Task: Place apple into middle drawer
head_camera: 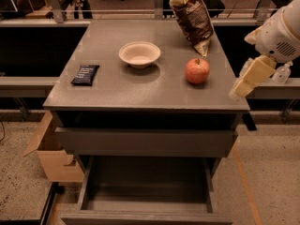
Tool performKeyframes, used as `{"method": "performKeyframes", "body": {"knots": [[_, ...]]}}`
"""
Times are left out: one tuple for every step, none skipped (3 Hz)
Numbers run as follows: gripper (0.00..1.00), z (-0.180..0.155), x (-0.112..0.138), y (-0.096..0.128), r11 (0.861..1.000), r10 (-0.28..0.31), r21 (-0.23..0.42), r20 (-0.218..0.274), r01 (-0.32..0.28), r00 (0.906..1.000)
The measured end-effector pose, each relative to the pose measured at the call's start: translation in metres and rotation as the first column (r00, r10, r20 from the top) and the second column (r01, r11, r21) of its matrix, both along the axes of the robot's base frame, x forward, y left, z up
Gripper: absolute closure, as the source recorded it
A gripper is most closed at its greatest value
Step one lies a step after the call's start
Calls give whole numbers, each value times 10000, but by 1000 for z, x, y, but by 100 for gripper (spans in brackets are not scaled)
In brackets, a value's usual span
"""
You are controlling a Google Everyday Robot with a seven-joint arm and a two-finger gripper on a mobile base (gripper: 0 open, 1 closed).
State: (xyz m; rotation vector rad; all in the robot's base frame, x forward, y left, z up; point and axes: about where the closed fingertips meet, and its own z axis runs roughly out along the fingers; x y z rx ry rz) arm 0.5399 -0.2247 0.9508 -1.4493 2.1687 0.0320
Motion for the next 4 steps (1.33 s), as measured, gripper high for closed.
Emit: {"method": "performKeyframes", "body": {"knots": [[0,-11,26,-4,9969,-314,722,223,297,9993],[0,-18,47,-3,9902,-580,1286,295,537,9979],[0,-29,65,2,9809,-799,1792,171,756,9967],[0,-48,86,5,9696,-1105,2186,-113,1103,9938]]}}
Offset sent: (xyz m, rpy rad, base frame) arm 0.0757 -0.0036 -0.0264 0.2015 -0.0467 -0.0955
